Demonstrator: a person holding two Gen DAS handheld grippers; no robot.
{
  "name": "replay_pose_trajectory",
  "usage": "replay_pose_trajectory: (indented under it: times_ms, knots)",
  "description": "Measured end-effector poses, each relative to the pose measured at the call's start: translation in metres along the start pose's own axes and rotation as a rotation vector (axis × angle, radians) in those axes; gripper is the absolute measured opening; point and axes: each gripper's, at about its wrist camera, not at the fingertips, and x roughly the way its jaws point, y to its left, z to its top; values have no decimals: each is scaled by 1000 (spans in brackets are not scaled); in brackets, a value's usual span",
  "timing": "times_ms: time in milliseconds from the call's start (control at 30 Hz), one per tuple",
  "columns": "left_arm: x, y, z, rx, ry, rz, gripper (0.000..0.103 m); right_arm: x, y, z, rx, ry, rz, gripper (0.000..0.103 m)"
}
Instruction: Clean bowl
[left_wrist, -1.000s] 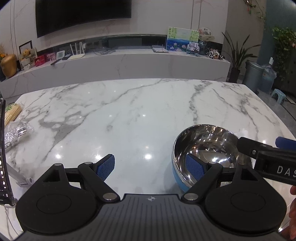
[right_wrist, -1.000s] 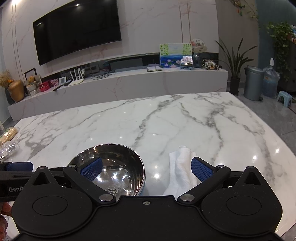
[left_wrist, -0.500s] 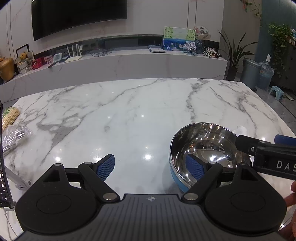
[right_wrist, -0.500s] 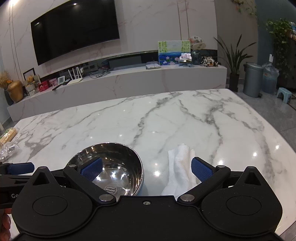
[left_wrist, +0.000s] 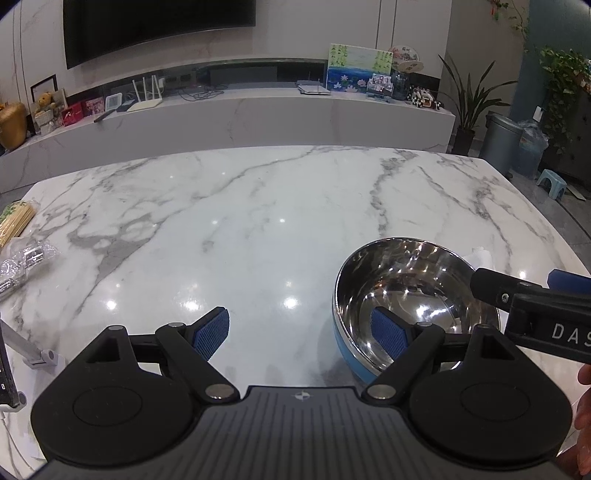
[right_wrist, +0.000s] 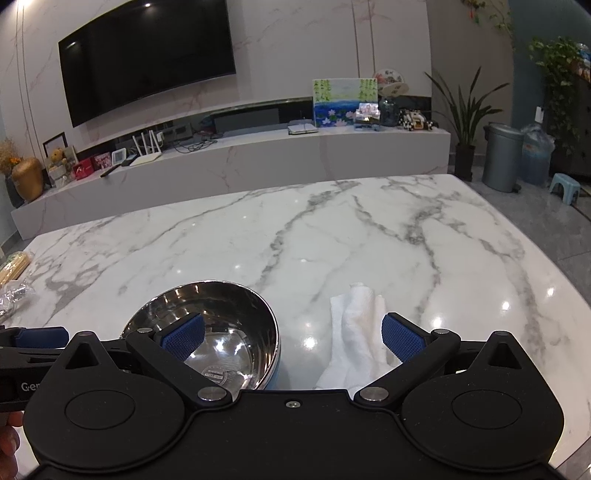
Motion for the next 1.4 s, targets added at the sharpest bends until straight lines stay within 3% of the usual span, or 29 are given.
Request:
replay_pose_trajectory:
  times_ms: [533,867,1267,1400]
  knots:
    - [7,2,5,4,30,4,84,3,-5,5,17,-13,20,102]
    - [16,0,9,30,34,2,84,6,-31,14,58,-46,-12,101]
    - [28,-7,14,55,67,6,84,21,-57,12,83,21,-39,84]
    - [32,-8,15,59,77,5,84,27,-61,8,66,57,-34,71]
